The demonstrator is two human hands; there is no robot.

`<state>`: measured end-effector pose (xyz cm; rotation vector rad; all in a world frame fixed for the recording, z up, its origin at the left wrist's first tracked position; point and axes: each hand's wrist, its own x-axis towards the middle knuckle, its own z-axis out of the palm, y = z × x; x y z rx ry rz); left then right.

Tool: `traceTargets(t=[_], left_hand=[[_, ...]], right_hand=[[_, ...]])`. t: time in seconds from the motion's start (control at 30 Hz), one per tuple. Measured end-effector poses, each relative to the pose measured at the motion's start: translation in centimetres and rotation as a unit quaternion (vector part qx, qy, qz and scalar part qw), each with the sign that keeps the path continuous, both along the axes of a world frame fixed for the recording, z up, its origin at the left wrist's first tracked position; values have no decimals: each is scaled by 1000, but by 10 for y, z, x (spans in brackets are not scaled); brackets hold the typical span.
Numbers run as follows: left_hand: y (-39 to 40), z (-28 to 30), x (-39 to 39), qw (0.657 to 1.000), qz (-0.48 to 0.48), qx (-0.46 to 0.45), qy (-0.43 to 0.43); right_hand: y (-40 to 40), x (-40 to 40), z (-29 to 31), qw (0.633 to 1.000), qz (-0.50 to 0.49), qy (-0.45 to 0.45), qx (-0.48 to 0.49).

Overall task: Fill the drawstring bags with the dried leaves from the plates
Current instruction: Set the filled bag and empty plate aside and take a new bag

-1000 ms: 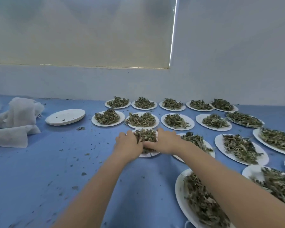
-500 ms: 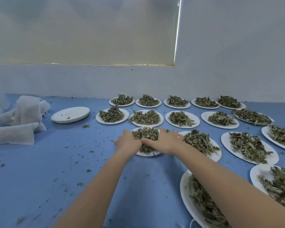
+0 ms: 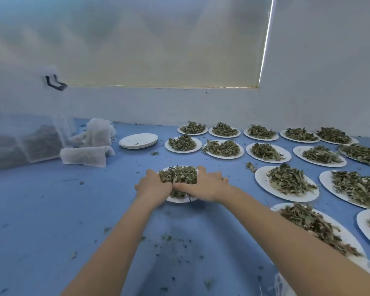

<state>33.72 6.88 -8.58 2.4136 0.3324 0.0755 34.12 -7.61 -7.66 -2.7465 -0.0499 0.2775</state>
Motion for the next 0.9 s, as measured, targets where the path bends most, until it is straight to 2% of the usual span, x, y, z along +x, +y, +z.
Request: traceTargets(t=[0.17, 0.27, 0.4, 0.5, 0.73, 0.9], left_hand=[[14, -10, -20, 999, -10, 13, 39], [10, -7, -30, 999, -19, 37, 30], [-7, 6, -51, 996, -12, 83, -44], [-29, 12, -74, 991, -33, 69, -105], [-73, 13, -129, 975, -123, 38, -182], [-113, 9, -176, 962, -196, -1, -190]], right_hand=[[11, -13, -16, 1000, 7, 17, 15], [8, -24, -15, 999, 2, 13, 40], [6, -44, -3, 999, 9, -24, 33], [4, -65, 9, 997, 15, -69, 28], [-26, -141, 26, 978, 39, -175, -108], [-64, -195, 28, 962, 34, -219, -160]])
